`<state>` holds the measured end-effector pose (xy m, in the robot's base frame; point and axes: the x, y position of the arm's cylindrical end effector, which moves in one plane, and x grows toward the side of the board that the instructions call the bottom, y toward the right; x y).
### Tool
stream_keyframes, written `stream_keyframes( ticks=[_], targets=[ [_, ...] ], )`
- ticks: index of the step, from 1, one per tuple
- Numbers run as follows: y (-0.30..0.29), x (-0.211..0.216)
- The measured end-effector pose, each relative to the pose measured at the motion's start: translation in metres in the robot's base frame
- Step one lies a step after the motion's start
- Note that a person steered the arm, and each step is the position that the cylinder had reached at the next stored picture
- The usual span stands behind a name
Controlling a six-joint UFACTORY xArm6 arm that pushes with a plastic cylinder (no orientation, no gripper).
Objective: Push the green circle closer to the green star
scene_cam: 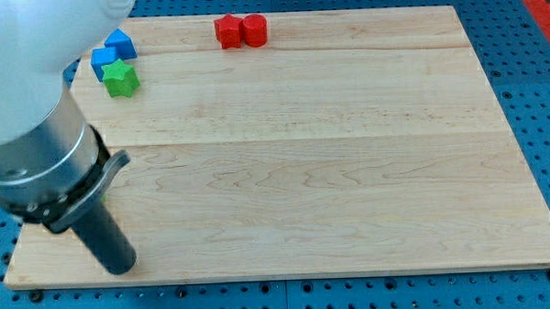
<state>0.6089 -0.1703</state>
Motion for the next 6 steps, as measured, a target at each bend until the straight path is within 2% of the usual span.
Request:
stream_keyframes(
  ticks=[1,2,3,4,5,6],
  targets=[
    [-0.042,0.007],
    [-0.052,-0.043],
    [-0.050,-0.074],
    [-0.048,-0.053],
    [-0.057,-0.071],
    [-0.057,-0.130]
  ],
)
